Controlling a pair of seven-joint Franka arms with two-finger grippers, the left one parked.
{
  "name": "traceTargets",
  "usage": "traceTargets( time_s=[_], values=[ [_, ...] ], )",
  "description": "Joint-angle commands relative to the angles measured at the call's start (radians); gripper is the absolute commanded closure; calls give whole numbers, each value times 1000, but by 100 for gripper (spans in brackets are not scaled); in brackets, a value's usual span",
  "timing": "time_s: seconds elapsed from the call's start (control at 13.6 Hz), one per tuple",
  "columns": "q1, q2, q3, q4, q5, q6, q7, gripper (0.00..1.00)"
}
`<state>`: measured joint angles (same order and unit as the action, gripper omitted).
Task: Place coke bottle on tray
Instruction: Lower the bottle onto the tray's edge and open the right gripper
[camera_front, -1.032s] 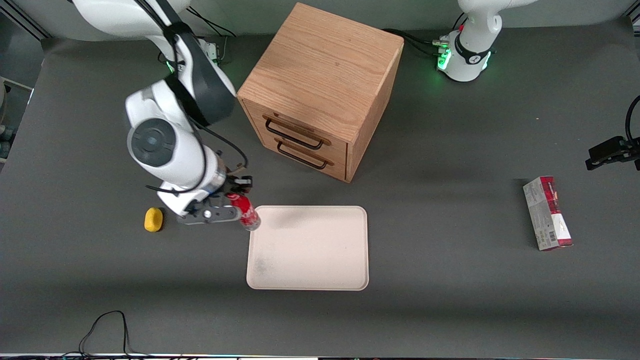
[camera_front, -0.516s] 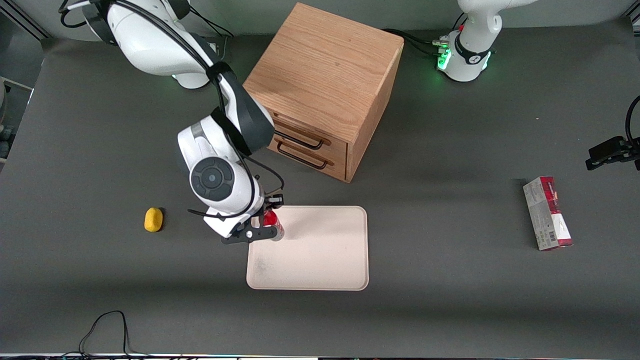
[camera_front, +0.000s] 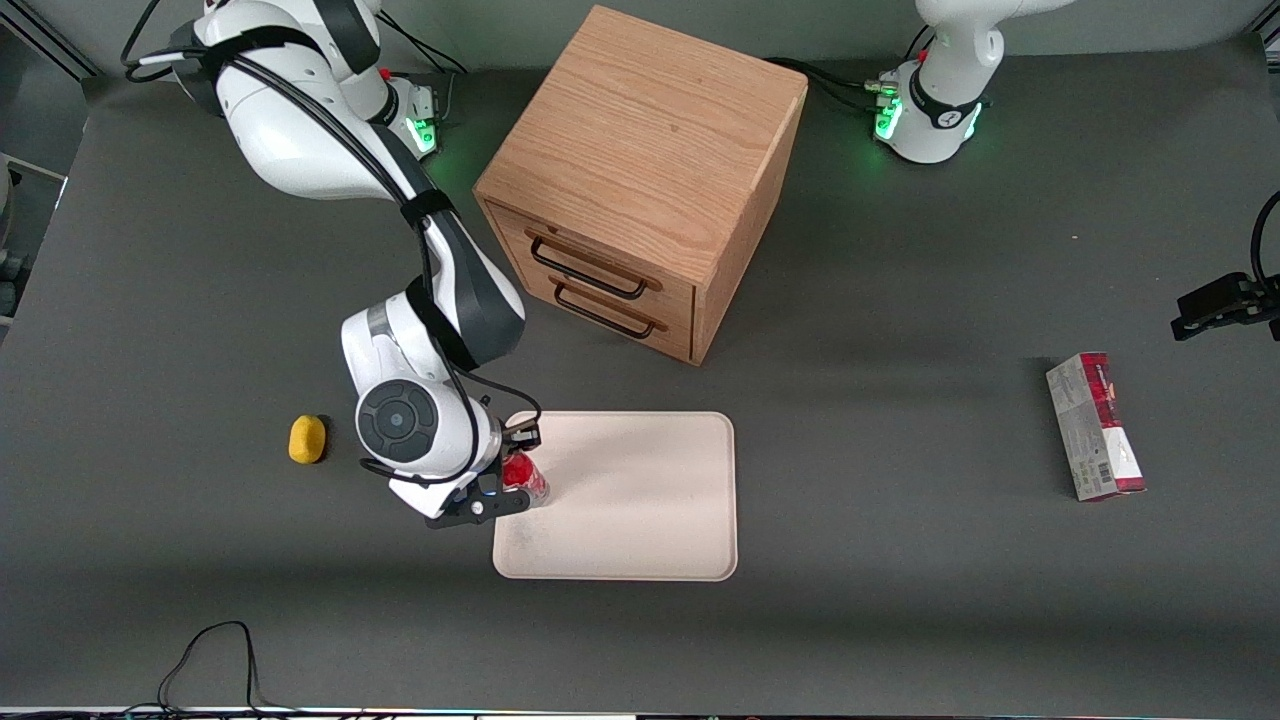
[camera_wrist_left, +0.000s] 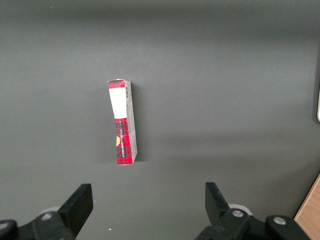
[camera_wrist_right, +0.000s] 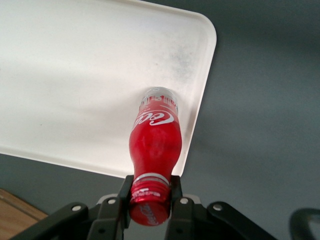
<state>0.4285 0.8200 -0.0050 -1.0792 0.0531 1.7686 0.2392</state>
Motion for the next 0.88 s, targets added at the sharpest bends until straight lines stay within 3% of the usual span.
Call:
traceTargets(
  time_s=[0.0, 0.81],
  values=[
    [1, 66, 5, 119, -12, -15, -21, 100],
    [-30, 80, 2, 131, -13, -11, -110, 100]
  ],
)
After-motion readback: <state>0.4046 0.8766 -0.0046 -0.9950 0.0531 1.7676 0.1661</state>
